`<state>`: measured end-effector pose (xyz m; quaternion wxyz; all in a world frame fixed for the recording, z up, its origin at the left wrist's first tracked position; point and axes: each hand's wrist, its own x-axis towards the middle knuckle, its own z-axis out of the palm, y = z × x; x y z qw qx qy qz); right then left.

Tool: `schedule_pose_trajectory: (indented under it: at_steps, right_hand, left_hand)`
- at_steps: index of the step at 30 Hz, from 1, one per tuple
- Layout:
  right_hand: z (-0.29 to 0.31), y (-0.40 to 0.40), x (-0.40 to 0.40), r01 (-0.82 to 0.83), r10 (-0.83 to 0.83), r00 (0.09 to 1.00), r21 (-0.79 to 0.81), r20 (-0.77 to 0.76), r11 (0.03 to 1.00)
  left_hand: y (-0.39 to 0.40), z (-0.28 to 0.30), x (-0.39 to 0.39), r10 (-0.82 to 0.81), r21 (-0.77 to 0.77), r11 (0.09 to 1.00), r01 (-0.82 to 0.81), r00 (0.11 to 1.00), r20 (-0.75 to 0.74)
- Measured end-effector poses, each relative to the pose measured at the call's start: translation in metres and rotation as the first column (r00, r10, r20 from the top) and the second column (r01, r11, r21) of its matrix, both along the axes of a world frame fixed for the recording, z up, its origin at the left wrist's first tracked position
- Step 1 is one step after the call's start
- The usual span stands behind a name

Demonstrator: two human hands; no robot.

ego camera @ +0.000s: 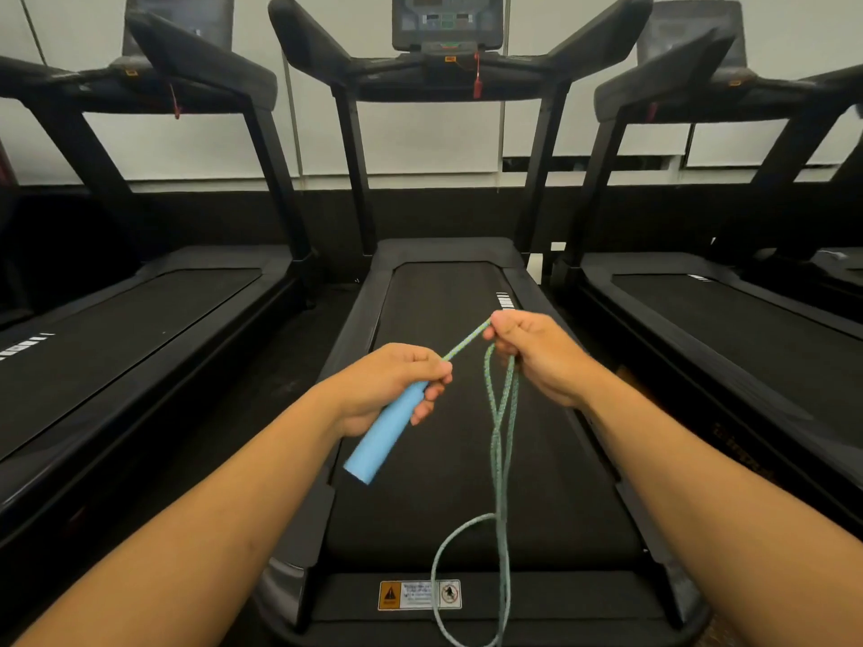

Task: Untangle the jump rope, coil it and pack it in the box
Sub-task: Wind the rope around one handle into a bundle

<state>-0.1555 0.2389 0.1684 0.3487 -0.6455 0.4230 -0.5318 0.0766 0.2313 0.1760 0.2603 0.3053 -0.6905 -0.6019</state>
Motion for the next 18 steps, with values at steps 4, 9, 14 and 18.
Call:
schedule_pose_trajectory:
  at_steps: [4,9,14,18]
  right_hand:
    - [0.012,0.002,0.002,0.111,-0.127,0.985,-0.134,-0.118,0.985]
    - [0.019,0.005,0.009,0.193,-0.229,0.959,-0.206,-0.167,0.959]
    - [-0.005,0.01,0.022,0.081,-0.095,0.981,-0.087,-0.167,0.993]
    - [-0.029,0.023,0.042,-0.109,0.122,0.966,0.067,-0.227,0.992]
  left_hand:
    - [0.004,0.0,-0.004,-0.113,0.029,0.993,0.112,0.993,0.043]
    - [0.014,0.0,-0.009,-0.28,0.086,0.958,0.272,0.955,0.102]
    - [0.027,0.009,-0.016,-0.393,0.046,0.913,0.405,0.905,-0.163]
    - [0.024,0.014,-0.018,-0.257,-0.014,0.962,0.271,0.892,-0.373]
